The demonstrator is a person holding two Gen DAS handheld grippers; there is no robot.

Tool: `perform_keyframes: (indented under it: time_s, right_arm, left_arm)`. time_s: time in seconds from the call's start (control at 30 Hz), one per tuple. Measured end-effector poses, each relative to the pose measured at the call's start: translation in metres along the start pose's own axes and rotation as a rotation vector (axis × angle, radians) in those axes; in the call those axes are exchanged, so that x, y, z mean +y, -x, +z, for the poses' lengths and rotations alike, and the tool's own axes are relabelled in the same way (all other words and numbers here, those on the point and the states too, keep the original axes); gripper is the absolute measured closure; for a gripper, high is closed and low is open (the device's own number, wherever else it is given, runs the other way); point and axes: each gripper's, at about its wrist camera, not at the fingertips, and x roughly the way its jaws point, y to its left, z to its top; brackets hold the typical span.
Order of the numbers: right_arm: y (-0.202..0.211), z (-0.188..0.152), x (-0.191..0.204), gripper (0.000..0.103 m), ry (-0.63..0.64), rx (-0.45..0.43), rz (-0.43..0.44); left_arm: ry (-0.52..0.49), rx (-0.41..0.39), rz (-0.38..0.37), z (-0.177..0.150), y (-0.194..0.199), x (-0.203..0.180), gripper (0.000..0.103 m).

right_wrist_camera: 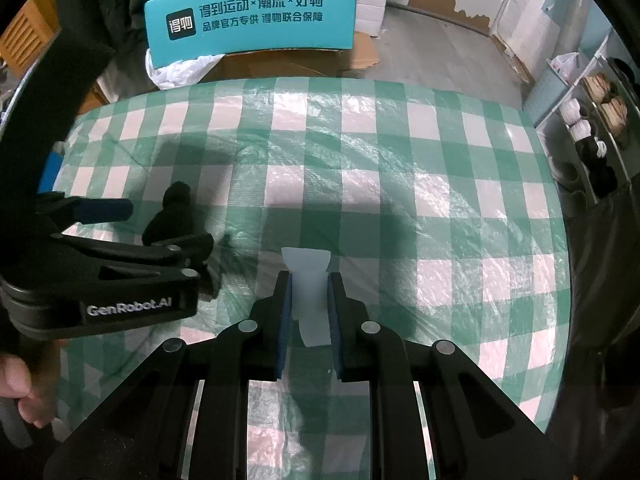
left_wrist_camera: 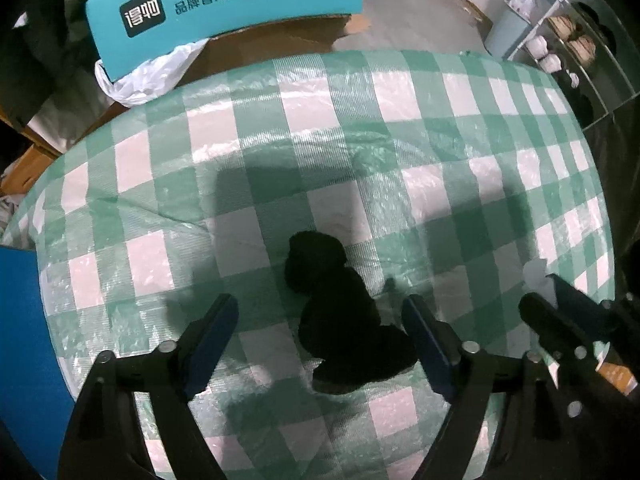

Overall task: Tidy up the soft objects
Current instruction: 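Lower the left tool onto the black sock and close its fingers, then lift and carry the black sock over the box with the left tool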

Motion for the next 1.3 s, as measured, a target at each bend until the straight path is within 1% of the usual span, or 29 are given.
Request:
perform_keyframes:
  time_s: [0.03,0.07,0.13,0.17,0.2,0.27,0.37,0.53,0.77,0.97,1.3]
  right_arm:
    - [0.000,0.000,-0.001,0.088,-0.003,0.001,0.000]
    - [0.000,0.000,-0.001,0.088,-0.006,0.002,0.002]
    - [0.000,0.000,-0.002,0.088,-0.009,0.001,0.003]
    - [0.001,0.001,-0.002,0.088,-0.010,0.000,0.004]
    - [0.001,0.001,-0.001,0.088,-0.009,-0.001,0.006]
    - [0.003,0.001,-0.001,0.088,-0.008,-0.004,0.008]
    - [0.005,0.001,0.001,0.088,-0.007,-0.008,0.012]
    - [0.012,0.001,0.004,0.088,-0.002,-0.017,0.018]
    - [0.023,0.001,0.011,0.088,0.008,-0.036,0.024]
    - [0.039,0.001,0.017,0.088,0.015,-0.053,0.031]
    - [0.065,-0.006,0.037,0.088,0.053,-0.082,0.053]
  left_arm:
    - [-0.004,0.005,-0.007,-0.001,-0.001,0.000,0.030]
    - [-0.009,0.010,-0.017,-0.002,-0.002,-0.001,0.034]
    - [-0.019,0.015,-0.025,-0.005,-0.003,-0.002,0.051]
    - [-0.031,0.012,-0.019,-0.006,-0.002,-0.004,0.055]
    - [-0.042,0.008,-0.015,-0.007,-0.001,-0.005,0.061]
    - [-0.063,0.004,-0.005,-0.009,0.001,-0.007,0.064]
    - [-0.078,-0.005,-0.002,-0.014,0.008,-0.009,0.065]
    - [-0.104,-0.037,0.035,-0.019,0.023,-0.008,0.065]
    - [-0.151,-0.096,0.081,-0.031,0.053,-0.010,0.065]
    - [-0.186,-0.144,0.106,-0.047,0.079,-0.010,0.065]
    - [-0.187,-0.191,0.119,-0.067,0.113,0.016,0.065]
